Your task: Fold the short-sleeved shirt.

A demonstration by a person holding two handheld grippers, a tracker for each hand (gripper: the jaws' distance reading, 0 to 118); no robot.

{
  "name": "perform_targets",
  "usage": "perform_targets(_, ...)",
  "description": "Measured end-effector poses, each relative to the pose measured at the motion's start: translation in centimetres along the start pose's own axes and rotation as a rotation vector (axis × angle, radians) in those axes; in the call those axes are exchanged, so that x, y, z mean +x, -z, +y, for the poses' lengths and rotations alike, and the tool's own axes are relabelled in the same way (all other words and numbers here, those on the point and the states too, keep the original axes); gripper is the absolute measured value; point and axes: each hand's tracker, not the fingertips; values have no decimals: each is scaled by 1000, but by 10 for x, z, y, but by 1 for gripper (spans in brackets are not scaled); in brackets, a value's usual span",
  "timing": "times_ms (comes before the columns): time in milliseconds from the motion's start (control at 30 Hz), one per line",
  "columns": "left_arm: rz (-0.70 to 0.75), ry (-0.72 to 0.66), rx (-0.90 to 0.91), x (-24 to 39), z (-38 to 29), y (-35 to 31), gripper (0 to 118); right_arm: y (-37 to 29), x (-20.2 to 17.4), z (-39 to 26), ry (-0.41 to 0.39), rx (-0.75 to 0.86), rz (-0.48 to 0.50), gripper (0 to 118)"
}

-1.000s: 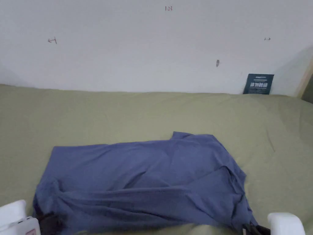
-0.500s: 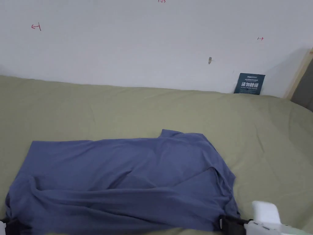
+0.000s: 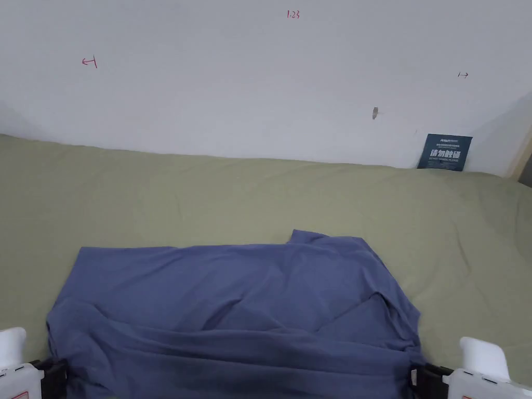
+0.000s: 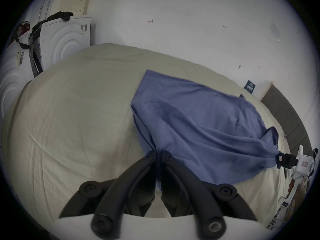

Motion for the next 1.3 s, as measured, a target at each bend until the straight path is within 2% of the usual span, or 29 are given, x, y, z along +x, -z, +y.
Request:
perform_targets(267,-80,-19,30,-16,16,-50,4,-54,-7,17,5,43,70,13)
perform_targets(400,-66,32,4,-20,11,-68,4,-77,-3,14,26,40,71,13)
perform_targets(500,-103,21,-24,-33,1,-83,4,-92,6,6,40,20,73,13)
perform_targets(667,-130,29,-95,-48,-26,-108,4,-113,17,-20,16,-69,54,13)
perform_targets(867,-135,30,-173,-67,-66,-136,4,-143,24,-55,24,-173,55,13)
perform_targets(967,-141,19,-203,-79,-82,-145,4,-153,23,-71,-30,-216,50,13)
perform_targets(1033,-137,-2,-225,-86,-90,-150,4,-157,25,-80,-30,-246,50,13)
perform_targets(1167,-136,-6,-265,-94,-109,-156,4,-157,25,-97,-81,-316,14,13)
perform_targets(1300,-128,-1,-301,-93,-126,-150,6,-148,29,-110,-55,-325,-3,16)
